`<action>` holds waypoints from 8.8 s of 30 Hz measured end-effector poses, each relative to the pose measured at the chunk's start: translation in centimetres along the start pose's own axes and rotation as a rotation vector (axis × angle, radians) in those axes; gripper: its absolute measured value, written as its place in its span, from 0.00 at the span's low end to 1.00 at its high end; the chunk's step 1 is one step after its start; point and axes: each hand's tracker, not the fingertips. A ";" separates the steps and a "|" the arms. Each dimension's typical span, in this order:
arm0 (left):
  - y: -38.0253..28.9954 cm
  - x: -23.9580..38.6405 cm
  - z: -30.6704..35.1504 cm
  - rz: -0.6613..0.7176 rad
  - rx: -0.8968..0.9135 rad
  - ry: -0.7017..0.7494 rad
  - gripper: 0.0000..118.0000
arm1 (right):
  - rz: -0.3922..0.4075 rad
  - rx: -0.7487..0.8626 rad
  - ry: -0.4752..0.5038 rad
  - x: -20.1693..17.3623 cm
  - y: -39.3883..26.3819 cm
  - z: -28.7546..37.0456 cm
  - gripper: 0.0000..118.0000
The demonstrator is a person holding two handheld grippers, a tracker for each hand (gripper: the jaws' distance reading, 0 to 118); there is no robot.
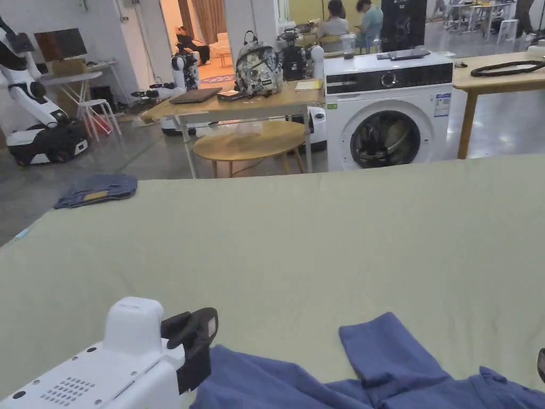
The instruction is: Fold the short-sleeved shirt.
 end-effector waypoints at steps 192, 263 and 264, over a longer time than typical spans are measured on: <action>-17.1 -7.4 -3.3 0.296 -0.548 0.188 0.06 | -0.004 -0.417 -0.013 8.2 2.8 -14.8 0.50; 37.2 -10.3 -23.5 0.026 0.192 0.137 0.04 | 0.029 0.276 -0.194 1.0 50.4 -21.4 0.02; 36.3 -10.8 -24.2 0.026 0.184 0.141 0.04 | 0.049 0.256 -0.197 1.0 49.6 -22.0 0.02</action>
